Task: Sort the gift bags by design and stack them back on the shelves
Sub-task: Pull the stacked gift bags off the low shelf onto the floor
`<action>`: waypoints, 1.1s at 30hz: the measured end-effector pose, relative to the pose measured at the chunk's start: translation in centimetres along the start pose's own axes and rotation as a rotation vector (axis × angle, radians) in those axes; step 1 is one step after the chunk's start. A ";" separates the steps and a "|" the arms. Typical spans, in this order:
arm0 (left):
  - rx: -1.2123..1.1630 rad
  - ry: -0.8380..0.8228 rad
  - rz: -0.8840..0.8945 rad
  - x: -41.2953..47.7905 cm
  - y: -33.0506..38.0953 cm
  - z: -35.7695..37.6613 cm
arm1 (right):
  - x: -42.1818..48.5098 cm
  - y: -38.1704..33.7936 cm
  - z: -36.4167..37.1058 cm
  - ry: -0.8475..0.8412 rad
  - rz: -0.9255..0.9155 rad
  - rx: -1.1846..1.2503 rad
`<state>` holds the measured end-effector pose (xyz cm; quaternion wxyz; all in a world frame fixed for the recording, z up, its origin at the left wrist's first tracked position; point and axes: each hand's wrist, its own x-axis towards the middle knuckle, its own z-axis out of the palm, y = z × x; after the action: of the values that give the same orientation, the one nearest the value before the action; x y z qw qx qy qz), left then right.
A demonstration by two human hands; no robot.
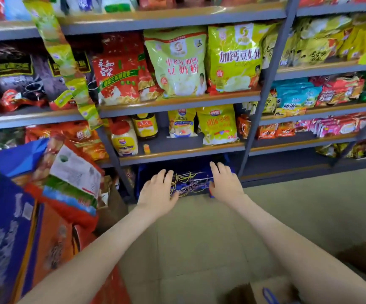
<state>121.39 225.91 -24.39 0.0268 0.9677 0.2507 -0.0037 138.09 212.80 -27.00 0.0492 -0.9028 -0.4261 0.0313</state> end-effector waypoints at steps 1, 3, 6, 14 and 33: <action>-0.004 -0.021 -0.003 1.6 -0.5 0.7 | 1.6 0.2 0.7 -0.023 -0.004 -0.008; -0.018 -0.061 -0.006 5.1 -1.6 2.2 | 5.1 0.7 2.2 -0.058 -0.021 -0.032; -0.052 -0.119 -0.001 11.1 -3.4 4.7 | 10.7 1.5 4.7 -0.105 -0.029 -0.053; -0.017 -0.255 0.088 26.6 -8.1 14.7 | 25.3 5.0 15.3 -0.269 -0.065 -0.064; -0.039 -0.200 -0.149 42.9 -17.7 55.9 | 46.1 5.7 55.8 -0.216 -0.045 -0.006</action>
<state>150.67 259.20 -81.95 0.0704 0.9404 0.3181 -0.0975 166.23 248.24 -83.78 0.0009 -0.8844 -0.4494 0.1261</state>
